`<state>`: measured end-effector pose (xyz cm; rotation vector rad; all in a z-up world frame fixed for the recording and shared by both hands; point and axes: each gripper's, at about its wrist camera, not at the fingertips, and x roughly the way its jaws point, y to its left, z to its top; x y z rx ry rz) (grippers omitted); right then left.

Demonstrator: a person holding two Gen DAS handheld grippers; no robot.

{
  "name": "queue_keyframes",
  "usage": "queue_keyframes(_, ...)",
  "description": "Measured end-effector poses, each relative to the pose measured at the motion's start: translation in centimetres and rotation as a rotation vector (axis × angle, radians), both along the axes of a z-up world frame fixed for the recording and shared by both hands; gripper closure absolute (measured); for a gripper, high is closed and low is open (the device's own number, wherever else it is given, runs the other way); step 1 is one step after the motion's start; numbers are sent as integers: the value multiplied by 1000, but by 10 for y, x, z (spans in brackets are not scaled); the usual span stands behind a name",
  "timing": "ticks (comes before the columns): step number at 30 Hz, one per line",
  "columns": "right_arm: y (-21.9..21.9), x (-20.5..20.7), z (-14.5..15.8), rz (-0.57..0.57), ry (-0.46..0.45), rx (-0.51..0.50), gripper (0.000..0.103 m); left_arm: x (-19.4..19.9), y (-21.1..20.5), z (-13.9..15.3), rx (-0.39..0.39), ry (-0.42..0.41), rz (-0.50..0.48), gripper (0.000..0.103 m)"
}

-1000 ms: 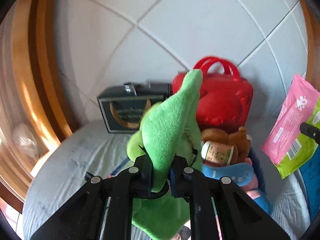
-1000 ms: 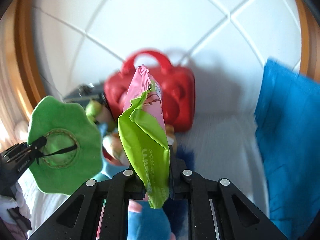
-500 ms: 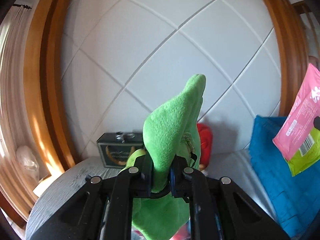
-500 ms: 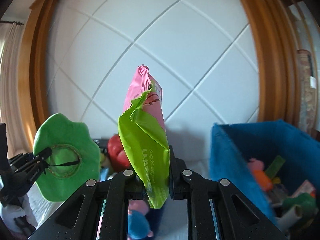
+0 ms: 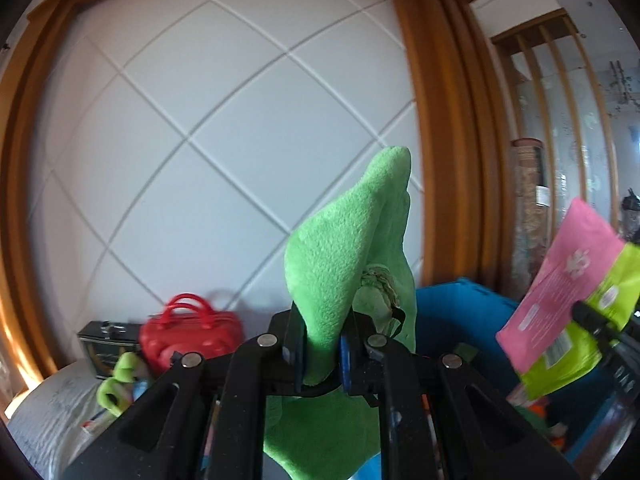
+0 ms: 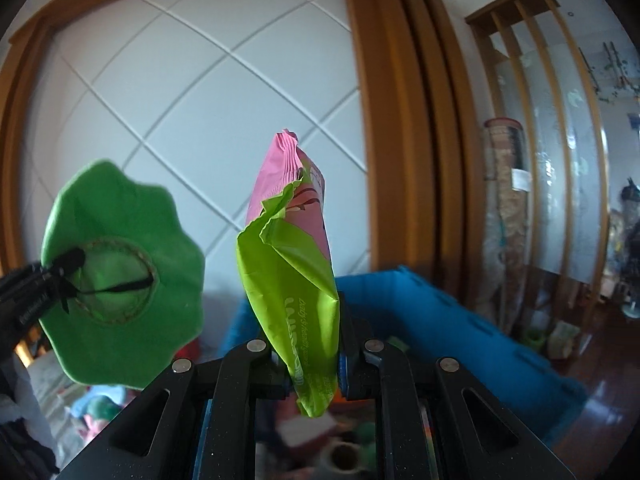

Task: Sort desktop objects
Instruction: 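Carry the green bib and wipes pack into the blue crate and release both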

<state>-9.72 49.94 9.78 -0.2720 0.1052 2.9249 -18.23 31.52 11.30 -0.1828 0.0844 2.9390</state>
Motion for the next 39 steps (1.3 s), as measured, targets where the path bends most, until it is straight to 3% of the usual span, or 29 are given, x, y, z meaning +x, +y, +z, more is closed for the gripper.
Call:
queue_keyframes(7,97,-1,-26,-20,-80,-43,88,-6,111,-16,-120,-135,-61,90)
queue_keyframes(11,121,-13,-43,7,-134,-58,88,-9,139,-35,-153,-217,-46,90)
queue_keyframes(16,136,-22,-63,41,-192,-83,87,-9,156,-57,-178,-269,2,70)
queue_keyframes(19,142,-27,-71,49,-217,-101,83,-9,157,-63,-168,-290,10,49)
queue_keyframes(22,146,-29,-75,42,-223,-104,69,-7,158,-68,-176,-294,19,46)
queue_keyframes(24,147,-28,-76,37,-222,-112,38,-6,156,-70,-168,-301,12,46)
queue_keyframes(25,146,-25,-75,35,-215,-113,11,-4,155,-71,-163,-302,6,46)
queue_keyframes(26,146,-23,-75,33,-210,-109,0,-2,153,-72,-163,-300,-4,46)
queue_keyframes(32,132,-3,-62,10,-162,-40,0,16,133,-71,-114,-251,-18,46)
queue_keyframes(39,86,28,-42,9,-14,63,0,35,94,-64,-64,-172,26,46)
